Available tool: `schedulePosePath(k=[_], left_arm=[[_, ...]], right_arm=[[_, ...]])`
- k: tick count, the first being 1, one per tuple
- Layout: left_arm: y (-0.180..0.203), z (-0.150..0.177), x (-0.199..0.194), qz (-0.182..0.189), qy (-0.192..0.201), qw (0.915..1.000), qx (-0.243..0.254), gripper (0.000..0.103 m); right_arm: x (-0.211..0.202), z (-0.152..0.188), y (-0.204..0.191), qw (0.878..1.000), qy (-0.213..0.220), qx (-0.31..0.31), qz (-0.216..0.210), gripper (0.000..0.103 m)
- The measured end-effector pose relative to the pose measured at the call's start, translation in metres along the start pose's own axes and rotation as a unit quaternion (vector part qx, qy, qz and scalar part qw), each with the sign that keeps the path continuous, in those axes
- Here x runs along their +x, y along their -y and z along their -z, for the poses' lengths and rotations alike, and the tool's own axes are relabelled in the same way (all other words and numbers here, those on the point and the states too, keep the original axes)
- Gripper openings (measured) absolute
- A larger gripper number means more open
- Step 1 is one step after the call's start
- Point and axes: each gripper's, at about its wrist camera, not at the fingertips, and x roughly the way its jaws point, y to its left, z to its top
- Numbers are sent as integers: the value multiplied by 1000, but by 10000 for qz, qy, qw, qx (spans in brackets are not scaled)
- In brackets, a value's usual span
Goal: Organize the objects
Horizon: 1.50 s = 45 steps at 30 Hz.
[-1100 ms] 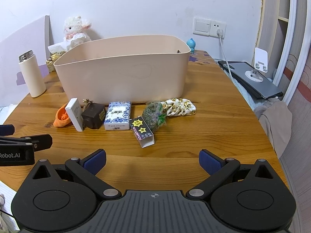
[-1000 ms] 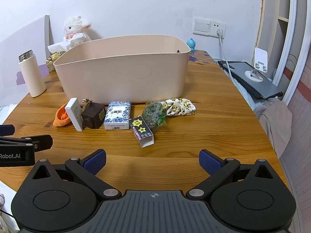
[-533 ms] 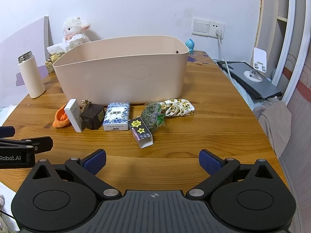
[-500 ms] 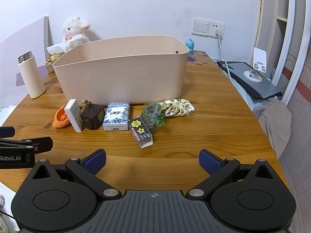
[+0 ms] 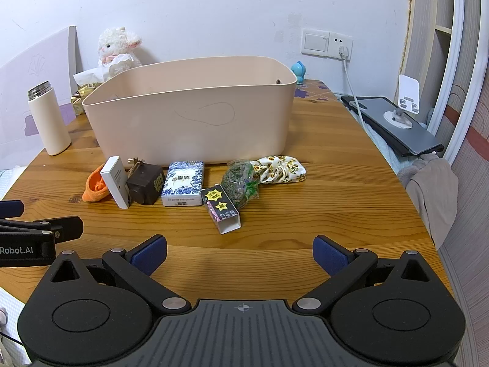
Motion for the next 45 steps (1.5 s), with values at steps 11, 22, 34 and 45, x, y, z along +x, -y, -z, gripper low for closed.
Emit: schedulePosePath(k=[11, 22, 34, 45], left_arm=[[0, 1, 1, 8, -22, 10000, 0, 103], [2, 1, 4, 65, 22, 10000, 68, 103], [0, -3, 11, 96, -33, 9999, 92, 103], [-4, -8, 28, 20, 84, 9999, 79, 103]], right_arm=[[2, -1, 1, 10000, -10, 26, -2, 103], [5, -2, 1, 10000, -14, 31, -18, 103], [17, -4, 3, 10000, -50, 58, -36, 103], [34, -7, 5, 9998, -178, 78, -67, 100]])
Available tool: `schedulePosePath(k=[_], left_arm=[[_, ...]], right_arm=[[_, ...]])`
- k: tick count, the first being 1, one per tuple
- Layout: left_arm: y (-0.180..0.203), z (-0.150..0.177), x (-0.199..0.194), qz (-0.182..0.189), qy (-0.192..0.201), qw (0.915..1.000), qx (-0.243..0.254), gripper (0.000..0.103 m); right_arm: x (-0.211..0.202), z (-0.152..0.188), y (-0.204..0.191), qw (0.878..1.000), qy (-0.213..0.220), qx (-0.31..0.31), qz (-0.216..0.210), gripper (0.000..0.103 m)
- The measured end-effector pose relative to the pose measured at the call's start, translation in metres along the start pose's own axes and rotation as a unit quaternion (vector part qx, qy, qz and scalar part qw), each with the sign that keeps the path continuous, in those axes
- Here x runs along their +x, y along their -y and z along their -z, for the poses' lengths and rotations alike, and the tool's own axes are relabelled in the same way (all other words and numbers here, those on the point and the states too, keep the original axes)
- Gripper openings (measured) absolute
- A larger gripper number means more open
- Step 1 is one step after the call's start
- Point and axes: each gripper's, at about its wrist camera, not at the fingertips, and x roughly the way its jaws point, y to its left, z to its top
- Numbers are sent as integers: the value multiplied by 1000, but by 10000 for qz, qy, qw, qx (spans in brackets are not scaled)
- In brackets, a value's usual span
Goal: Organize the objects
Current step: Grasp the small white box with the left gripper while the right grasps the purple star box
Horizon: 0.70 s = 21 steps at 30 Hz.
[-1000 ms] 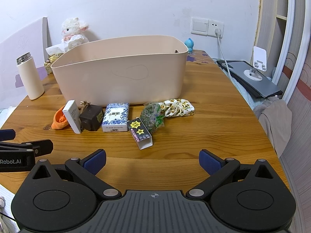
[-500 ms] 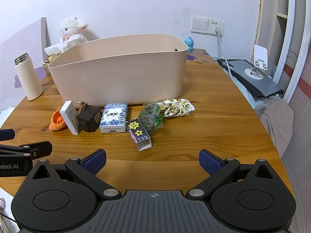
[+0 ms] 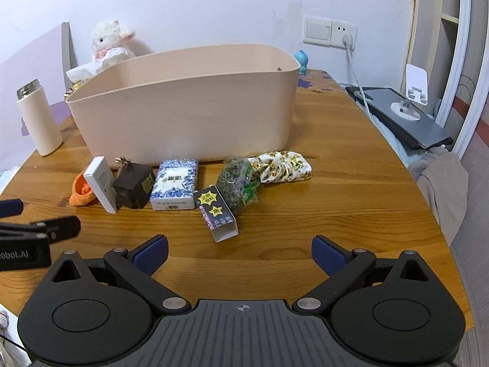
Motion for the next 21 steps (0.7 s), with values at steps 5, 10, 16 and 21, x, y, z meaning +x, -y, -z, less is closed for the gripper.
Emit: schedulePosePath(k=[5, 10, 16, 21], left_arm=[[0, -4, 12, -36, 120, 9999, 89, 103], [3, -7, 19, -7, 252, 9994, 224, 103], [9, -13, 26, 85, 420, 9985, 331, 101], [14, -18, 36, 164, 345, 9985, 400, 83]], right_arm=[[13, -2, 2, 9999, -105, 20, 28, 96], [27, -6, 2, 9998, -205, -5, 45, 93], [42, -11, -3, 9995, -291, -108, 24, 84], [52, -15, -9, 9990, -412, -195, -40, 70]])
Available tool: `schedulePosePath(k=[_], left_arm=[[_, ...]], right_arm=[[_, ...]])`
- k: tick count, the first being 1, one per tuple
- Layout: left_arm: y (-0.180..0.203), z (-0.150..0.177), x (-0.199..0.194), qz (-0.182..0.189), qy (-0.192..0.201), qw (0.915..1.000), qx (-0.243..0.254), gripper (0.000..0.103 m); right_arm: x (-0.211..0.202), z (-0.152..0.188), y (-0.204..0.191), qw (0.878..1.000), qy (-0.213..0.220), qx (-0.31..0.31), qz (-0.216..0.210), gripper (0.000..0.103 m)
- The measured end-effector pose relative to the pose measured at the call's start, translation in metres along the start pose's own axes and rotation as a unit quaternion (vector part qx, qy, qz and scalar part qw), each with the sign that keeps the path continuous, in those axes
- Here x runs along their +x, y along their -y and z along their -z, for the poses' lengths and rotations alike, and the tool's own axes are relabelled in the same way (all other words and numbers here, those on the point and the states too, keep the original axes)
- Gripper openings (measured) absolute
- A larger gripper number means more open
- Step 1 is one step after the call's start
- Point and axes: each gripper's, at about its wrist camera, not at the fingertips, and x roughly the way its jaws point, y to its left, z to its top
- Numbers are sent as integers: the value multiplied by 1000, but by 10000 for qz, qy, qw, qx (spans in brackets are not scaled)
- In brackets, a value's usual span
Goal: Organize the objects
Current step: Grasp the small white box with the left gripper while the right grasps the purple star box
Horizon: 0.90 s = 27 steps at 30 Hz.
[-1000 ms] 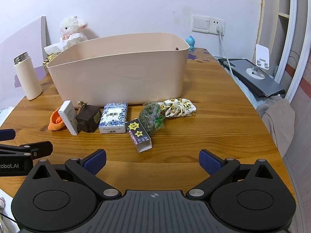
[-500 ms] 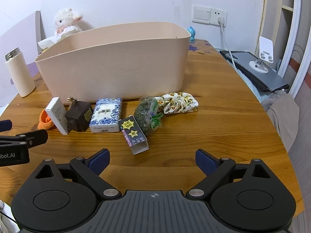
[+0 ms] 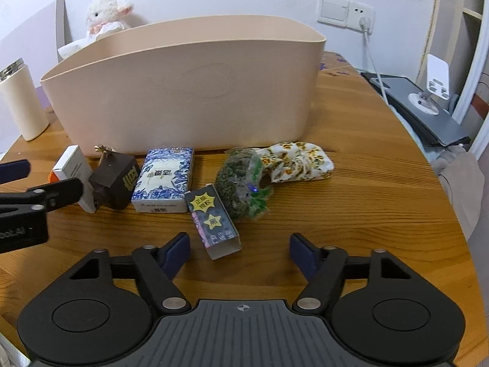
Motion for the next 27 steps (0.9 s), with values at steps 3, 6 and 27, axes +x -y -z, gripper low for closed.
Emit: schedulePosePath(k=[3, 6, 27], left_arm=[[0, -1, 6, 33, -71, 10000, 0, 74], [-1, -1, 9, 84, -43, 10000, -28, 70], [-6, 3, 2, 475, -112, 9987, -174, 16]], right_arm=[[2, -1, -5, 10000, 20, -80, 29, 61], [2, -3, -7, 9999, 38, -138, -9, 50], [-25, 4, -12, 9991, 339, -143, -209, 22]])
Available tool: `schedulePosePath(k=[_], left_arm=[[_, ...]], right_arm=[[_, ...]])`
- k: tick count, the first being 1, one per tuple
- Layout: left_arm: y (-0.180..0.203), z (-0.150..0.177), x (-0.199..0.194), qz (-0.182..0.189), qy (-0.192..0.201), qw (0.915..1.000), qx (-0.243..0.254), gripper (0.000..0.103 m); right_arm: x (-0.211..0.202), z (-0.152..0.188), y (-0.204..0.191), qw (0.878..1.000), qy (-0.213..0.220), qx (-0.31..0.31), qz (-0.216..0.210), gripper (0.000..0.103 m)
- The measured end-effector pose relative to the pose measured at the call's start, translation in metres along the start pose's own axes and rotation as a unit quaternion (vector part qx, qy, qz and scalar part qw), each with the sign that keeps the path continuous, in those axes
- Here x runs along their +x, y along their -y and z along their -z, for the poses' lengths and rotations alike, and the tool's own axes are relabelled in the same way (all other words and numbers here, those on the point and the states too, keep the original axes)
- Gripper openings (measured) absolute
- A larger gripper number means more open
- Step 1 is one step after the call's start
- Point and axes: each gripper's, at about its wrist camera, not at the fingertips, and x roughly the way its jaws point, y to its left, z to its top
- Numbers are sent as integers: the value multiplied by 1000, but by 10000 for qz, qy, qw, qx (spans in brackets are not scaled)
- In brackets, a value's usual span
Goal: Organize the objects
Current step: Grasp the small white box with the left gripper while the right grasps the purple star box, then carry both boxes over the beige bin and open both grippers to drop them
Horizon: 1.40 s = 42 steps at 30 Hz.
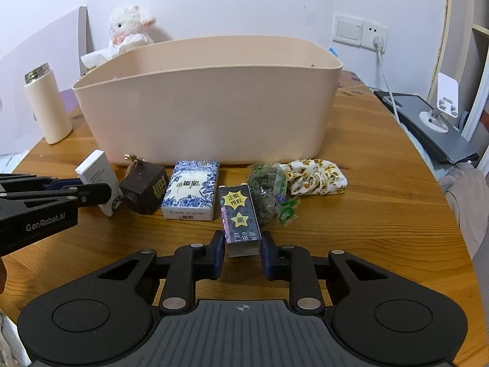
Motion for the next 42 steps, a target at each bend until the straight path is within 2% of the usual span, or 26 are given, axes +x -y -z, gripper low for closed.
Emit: schedulePosePath(k=[9, 15, 23, 29, 34, 42], left_arm=[[-4, -8, -27, -66, 267, 9996, -98, 16], [-10, -24, -45, -168, 542, 9983, -146, 16], [-17, -66, -55, -346, 1025, 9939, -210, 16], [-21, -106, -43, -539, 1303, 9898, -183, 16], [-22, -128, -17, -547, 1210, 9909, -230, 16], [-19, -132, 45, -514, 528, 9971, -188, 16]], right_arm=[[-26, -6, 4, 9992, 371, 111, 36, 22], [-46, -23, 13, 9964, 808, 236, 63, 22], [-59, -62, 25, 9899, 1389, 254, 93, 22], [-50, -94, 26, 9866, 1621, 95, 164, 22], [-30, -119, 26, 9869, 1600, -18, 200, 22], [16, -136, 26, 9929, 1161, -100, 232, 22]])
